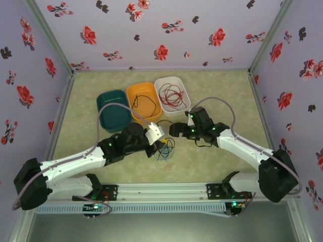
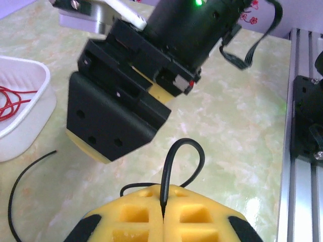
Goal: Untangle the cables
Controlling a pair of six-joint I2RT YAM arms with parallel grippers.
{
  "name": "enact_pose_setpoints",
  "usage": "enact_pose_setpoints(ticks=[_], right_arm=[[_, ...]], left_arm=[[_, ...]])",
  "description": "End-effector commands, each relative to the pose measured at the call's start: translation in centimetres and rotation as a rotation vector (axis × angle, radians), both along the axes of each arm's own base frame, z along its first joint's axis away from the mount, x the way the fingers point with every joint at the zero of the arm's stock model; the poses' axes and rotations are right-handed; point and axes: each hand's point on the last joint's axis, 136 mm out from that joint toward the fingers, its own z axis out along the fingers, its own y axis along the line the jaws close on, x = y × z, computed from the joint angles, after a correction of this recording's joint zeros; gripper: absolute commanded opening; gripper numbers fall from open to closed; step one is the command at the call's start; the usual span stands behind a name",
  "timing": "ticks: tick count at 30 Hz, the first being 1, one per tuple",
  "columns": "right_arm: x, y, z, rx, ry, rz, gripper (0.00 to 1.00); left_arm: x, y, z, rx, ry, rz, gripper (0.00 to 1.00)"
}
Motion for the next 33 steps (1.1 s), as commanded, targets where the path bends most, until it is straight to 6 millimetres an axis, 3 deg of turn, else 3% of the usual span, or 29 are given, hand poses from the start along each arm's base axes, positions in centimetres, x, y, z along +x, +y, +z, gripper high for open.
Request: enact_pose_setpoints(ticks=[1,7,12,22,33], right_arm=[[-1.0,0.4,0.8,0.003,0.025,0.072,0.94],[-3.3,3.5,-1.2,0.009,0.128,0.194,0.9],[-4.5,4.6,-3.4,-0.028,0.196,0.235,0.89],[-4.0,2.8,-9.3,-0.209,0.304,0.173,0.78],[-2.7,-1.2,-11.3,-0.298,0.319,0.033,0.66]], left_arm=[[0.0,-0.4,0.7,-0.011,-0.097,-0.039,0.0],[0.5,-1.2,0.5,-0.01,-0.12,-0.05,0.0],[0.5,-1.3,0.8,-0.015,-0.13,-0.053,0.0],[-0.3,0.1,4.2,-0.121,-0.173,-0.04,0.0],[-0.8,3.0,10.7,-0.222,-0.282,0.021,0.0]])
